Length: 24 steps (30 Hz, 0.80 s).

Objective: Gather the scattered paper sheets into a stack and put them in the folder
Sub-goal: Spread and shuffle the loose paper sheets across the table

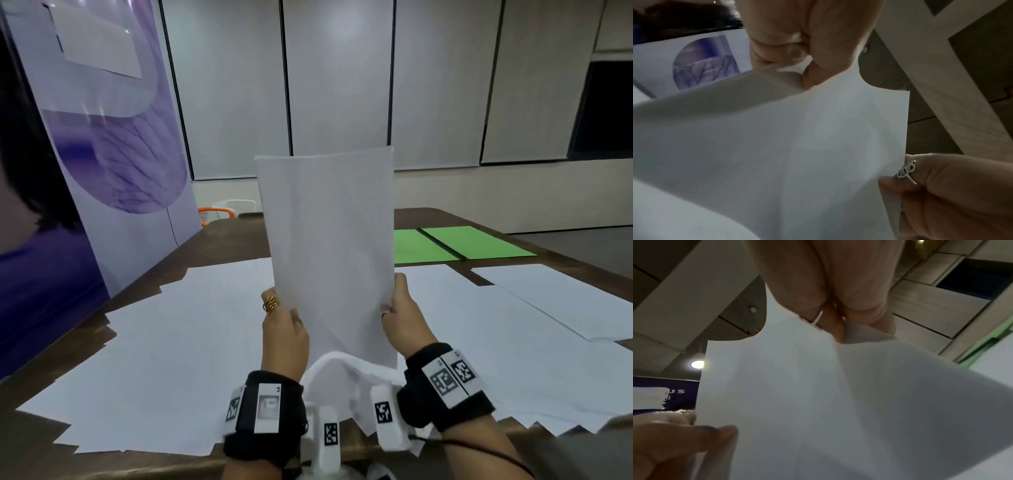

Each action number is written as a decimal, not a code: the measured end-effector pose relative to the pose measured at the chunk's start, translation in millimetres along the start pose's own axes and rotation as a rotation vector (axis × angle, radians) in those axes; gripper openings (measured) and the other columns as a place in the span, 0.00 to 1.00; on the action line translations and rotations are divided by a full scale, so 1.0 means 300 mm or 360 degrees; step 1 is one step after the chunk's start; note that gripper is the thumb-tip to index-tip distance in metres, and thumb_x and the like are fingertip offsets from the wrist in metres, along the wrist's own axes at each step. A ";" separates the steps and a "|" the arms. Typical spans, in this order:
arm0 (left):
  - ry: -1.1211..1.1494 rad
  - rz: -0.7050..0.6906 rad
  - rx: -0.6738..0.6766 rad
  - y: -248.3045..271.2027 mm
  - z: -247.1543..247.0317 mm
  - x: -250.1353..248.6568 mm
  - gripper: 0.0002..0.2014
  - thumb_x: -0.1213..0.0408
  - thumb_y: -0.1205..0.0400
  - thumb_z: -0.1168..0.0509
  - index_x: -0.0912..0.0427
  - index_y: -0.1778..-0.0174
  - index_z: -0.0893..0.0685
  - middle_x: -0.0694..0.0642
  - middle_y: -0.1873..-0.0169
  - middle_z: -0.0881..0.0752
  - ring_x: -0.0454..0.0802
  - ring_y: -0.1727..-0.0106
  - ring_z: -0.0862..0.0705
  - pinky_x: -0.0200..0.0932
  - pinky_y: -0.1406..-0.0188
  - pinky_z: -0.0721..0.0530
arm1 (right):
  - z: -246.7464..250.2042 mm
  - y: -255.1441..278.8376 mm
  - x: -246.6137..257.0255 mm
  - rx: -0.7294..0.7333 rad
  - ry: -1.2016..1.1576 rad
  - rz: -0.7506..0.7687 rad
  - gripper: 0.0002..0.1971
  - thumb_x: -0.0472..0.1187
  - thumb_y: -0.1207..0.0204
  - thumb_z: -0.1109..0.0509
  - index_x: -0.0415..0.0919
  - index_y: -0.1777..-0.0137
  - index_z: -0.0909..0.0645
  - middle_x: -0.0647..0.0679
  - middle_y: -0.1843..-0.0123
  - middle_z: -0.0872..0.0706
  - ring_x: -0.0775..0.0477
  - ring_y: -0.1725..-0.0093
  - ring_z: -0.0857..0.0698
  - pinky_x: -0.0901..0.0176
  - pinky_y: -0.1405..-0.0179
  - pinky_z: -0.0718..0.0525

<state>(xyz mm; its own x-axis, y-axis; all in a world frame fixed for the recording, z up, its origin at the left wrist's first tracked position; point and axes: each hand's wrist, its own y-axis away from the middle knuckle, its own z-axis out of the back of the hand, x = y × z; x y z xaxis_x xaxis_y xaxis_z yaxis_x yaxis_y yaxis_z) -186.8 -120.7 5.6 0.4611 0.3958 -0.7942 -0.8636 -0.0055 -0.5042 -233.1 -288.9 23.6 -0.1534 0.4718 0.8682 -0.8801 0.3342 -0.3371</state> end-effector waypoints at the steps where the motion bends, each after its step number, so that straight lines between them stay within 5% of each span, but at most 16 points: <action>1: -0.0035 -0.0030 -0.0006 -0.010 0.005 -0.009 0.11 0.76 0.16 0.46 0.68 0.37 0.31 0.59 0.47 0.20 0.51 0.54 0.22 0.36 0.53 0.24 | 0.009 -0.008 0.012 -0.0016 0.0006 0.0027 0.24 0.19 0.28 0.51 0.42 0.37 0.38 0.42 0.48 0.21 0.42 0.49 0.23 0.60 0.59 0.27; 7: -0.0062 0.0081 0.0164 0.010 -0.010 0.001 0.14 0.80 0.19 0.46 0.70 0.37 0.34 0.64 0.48 0.19 0.52 0.57 0.23 0.27 0.60 0.27 | 0.026 -0.015 -0.054 0.0124 0.0197 -0.0159 0.20 0.21 0.25 0.49 0.38 0.36 0.41 0.37 0.42 0.22 0.40 0.45 0.21 0.58 0.50 0.26; 12: -0.0243 0.0314 0.0449 0.044 -0.032 0.005 0.08 0.79 0.19 0.46 0.64 0.50 0.34 0.70 0.44 0.20 0.64 0.46 0.20 0.44 0.49 0.24 | 0.026 0.010 -0.131 0.0475 0.0380 -0.0449 0.20 0.26 0.21 0.46 0.39 0.32 0.43 0.42 0.42 0.25 0.43 0.44 0.23 0.50 0.41 0.19; 15: -0.0334 0.0320 0.0538 0.009 -0.039 -0.035 0.07 0.78 0.19 0.46 0.63 0.54 0.34 0.73 0.43 0.20 0.68 0.40 0.22 0.48 0.46 0.24 | 0.040 -0.002 -0.120 0.0553 0.0404 -0.0565 0.19 0.25 0.21 0.46 0.40 0.34 0.43 0.41 0.43 0.26 0.41 0.47 0.24 0.48 0.49 0.17; 21: 0.0133 0.0583 0.0540 -0.155 -0.141 -0.089 0.12 0.80 0.22 0.48 0.65 0.44 0.30 0.66 0.50 0.21 0.59 0.48 0.20 0.50 0.44 0.21 | 0.219 -0.052 -0.108 0.0061 0.0010 -0.0485 0.18 0.25 0.21 0.41 0.43 0.37 0.37 0.42 0.45 0.23 0.41 0.56 0.16 0.42 0.56 0.13; 23: 0.0168 0.0604 0.0598 -0.185 -0.200 -0.148 0.05 0.79 0.21 0.47 0.67 0.54 0.30 0.61 0.60 0.24 0.54 0.57 0.22 0.43 0.54 0.21 | 0.292 -0.065 -0.118 -0.0285 -0.0407 -0.0530 0.13 0.27 0.19 0.42 0.41 0.38 0.31 0.40 0.48 0.22 0.43 0.62 0.17 0.44 0.61 0.12; 24: 0.0163 0.0587 0.0631 -0.190 -0.239 -0.177 0.10 0.78 0.19 0.46 0.63 0.64 0.33 0.57 0.65 0.28 0.51 0.64 0.26 0.36 0.63 0.26 | 0.324 -0.072 -0.128 -0.0461 -0.0567 -0.0556 0.12 0.29 0.18 0.41 0.39 0.37 0.29 0.40 0.50 0.21 0.43 0.65 0.18 0.47 0.64 0.12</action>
<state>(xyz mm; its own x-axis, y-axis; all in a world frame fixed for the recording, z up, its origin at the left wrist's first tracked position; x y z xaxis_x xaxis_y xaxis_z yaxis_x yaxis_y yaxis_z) -147.4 -207.2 52.2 0.1138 0.3415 -0.9330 -0.9732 0.2274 -0.0355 -251.9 -393.4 32.8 -0.0620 0.0060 0.9981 -0.7547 0.6541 -0.0508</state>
